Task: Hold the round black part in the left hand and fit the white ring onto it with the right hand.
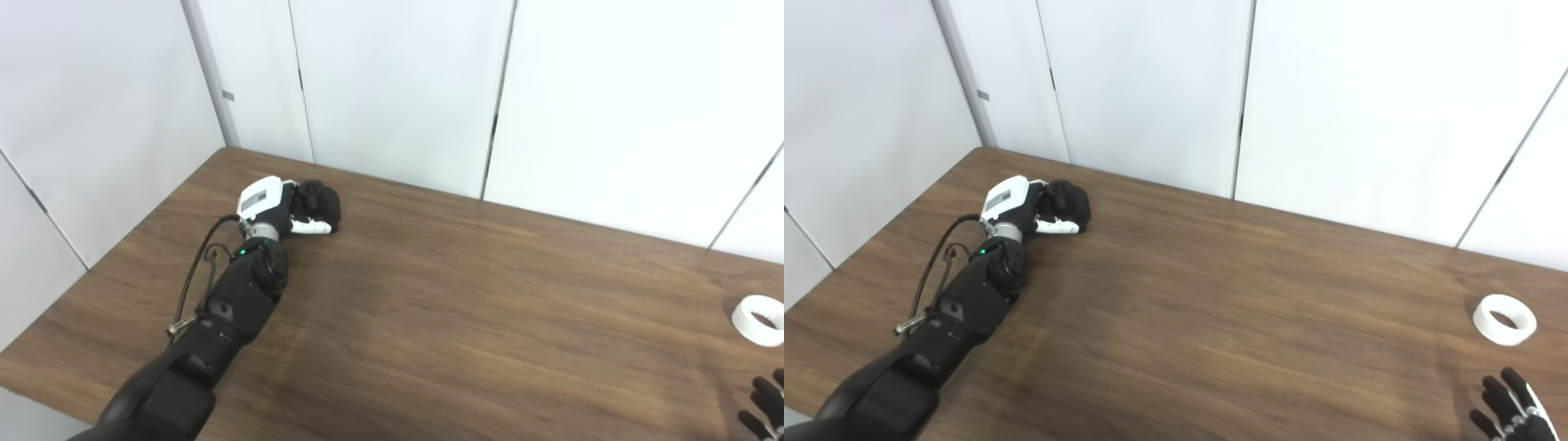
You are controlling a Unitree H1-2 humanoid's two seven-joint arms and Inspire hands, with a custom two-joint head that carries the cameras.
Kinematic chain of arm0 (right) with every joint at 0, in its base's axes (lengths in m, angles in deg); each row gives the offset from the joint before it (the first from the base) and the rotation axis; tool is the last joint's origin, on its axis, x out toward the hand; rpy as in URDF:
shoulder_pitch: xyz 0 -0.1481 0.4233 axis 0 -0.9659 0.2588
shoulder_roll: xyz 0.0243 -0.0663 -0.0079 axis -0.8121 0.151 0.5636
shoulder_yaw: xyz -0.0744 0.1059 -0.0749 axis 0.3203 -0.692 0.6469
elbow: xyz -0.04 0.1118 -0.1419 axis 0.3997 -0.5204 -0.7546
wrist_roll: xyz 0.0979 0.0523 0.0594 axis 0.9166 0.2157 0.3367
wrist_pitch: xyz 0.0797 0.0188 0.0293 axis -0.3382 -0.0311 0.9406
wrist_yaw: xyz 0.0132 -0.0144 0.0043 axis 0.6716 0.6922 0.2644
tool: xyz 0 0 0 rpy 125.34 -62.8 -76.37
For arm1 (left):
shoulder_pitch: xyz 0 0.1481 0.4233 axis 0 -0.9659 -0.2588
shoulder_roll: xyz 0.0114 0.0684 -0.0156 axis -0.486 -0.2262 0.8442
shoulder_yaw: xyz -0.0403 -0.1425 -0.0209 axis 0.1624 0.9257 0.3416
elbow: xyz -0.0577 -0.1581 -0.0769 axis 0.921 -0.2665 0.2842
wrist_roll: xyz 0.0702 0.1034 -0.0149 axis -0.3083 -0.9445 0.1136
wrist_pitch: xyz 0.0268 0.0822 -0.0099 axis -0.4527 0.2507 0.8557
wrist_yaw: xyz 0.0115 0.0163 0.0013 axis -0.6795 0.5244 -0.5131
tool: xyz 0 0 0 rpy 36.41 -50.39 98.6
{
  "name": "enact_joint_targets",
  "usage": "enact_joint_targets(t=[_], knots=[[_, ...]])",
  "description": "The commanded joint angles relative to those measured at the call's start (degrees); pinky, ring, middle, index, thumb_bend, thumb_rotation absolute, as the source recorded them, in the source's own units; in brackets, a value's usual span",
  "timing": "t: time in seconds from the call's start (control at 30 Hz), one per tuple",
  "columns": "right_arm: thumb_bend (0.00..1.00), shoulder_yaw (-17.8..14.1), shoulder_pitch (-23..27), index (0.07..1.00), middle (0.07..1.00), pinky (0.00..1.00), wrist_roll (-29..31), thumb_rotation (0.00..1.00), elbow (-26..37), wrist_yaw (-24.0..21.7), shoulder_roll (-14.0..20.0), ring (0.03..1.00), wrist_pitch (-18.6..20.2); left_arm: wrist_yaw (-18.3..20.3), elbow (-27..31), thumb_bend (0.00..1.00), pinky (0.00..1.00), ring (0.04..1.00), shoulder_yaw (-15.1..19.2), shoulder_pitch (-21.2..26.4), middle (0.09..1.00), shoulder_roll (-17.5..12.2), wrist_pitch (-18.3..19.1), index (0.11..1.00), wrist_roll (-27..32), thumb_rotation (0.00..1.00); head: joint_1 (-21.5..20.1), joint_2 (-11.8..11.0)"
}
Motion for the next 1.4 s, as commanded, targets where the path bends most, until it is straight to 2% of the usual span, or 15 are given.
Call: enact_joint_targets(t=[0.0,0.03,0.07,0.1,0.17,0.5,0.67,0.83,0.97,1.07,1.17,1.3,1.37], knots=[[0.81,-0.11,0.53,0.914,0.894,0.87,-0.18,0.94,2.16,0.44,0.38,0.919,-1.6,-4.3,-0.53,0.92,0.96,0.884,1.37,3.21,0.808,-0.97,-2.53,0.595,-0.29,0.28,0.05,0.09],[0.81,-0.12,0.54,0.914,0.895,0.87,-0.19,0.94,2.22,0.49,0.32,0.917,-1.54,-5.55,-0.99,0.9,0.96,0.878,2.03,3.19,0.799,-0.65,-3.39,0.58,0.18,0.26,0.05,0.09],[0.81,-0.12,0.55,0.915,0.894,0.86,-0.22,0.94,2.33,0.55,0.27,0.919,-1.44,-6.59,-1.42,0.72,0.96,0.873,2.62,3.17,0.784,-0.36,-4.32,0.534,0.61,0.17,0.1,0.12],[0.8,-0.11,0.56,0.914,0.891,0.86,-0.23,0.94,2.4,0.58,0.23,0.919,-1.38,-7.28,-1.78,0.6,0.97,0.87,3.02,3.17,0.766,-0.16,-5.01,0.503,0.87,0.1,0.1,0.12],[0.8,-0.06,0.55,0.912,0.89,0.85,-0.38,0.93,2.52,0.59,0.23,0.916,-1.46,-9.07,-3.06,0.55,0.97,0.857,3.77,3.22,0.742,0.23,-6.92,0.486,1.38,0.07,0.1,0.12],[0.8,-0.12,0.45,0.913,0.893,0.88,0.02,0.92,2.53,0.42,0.21,0.918,-1.73,-10.01,-3.59,0.52,0.99,0.856,3.84,2.71,0.714,0.38,-9.0,0.48,2.35,0.05,-0.38,0.67],[0.8,0.08,0.44,0.913,0.888,0.88,-0.72,0.93,2.45,0.64,-0.07,0.908,-2.11,-9.18,-1.34,0.52,0.97,0.857,3.66,1.57,0.721,0.35,-8.61,0.48,2.09,0.05,-1.89,1.19],[0.81,0.49,0.34,0.922,0.904,0.93,-0.63,0.93,2.9,0.48,-0.36,0.916,-1.92,-6.33,6.85,0.52,0.95,0.847,3.0,-1.62,0.724,0.34,-7.35,0.48,1.47,0.05,-4.55,2.12],[0.76,1.62,0.18,0.98,0.972,1.0,-0.2,0.98,3.18,-0.6,-0.06,0.989,-2.98,-2.33,14.68,0.52,0.94,0.85,1.93,-4.6,0.721,0.13,-6.25,0.479,0.69,0.06,-7.07,3.0],[0.73,2.02,0.13,0.998,0.993,1.0,0.26,0.99,4.68,0.31,-0.75,0.999,-0.63,0.23,20.87,0.52,0.9,0.826,0.6,-6.63,0.719,0.02,-5.95,0.48,-0.92,0.06,-8.78,3.61],[0.65,2.25,0.22,1.0,0.993,1.0,0.61,1.0,6.34,1.54,-1.82,1.0,1.96,3.93,28.67,0.52,0.98,0.834,-0.94,-8.94,0.727,0.41,-4.92,0.48,-2.68,0.06,-10.92,4.44],[0.57,2.68,0.46,1.0,0.98,1.0,0.95,1.0,7.46,3.1,-2.89,1.0,3.92,8.4,37.13,0.52,1.0,0.848,-2.67,-11.92,0.736,1.42,-5.4,0.48,-3.17,0.06,-13.54,5.56],[0.55,3.2,0.59,1.0,0.979,1.0,0.66,1.0,7.38,3.61,-3.23,1.0,3.61,10.87,40.94,0.53,1.0,0.858,-3.82,-13.51,0.743,2.03,-4.99,0.48,-3.86,0.06,-15.27,6.28]])
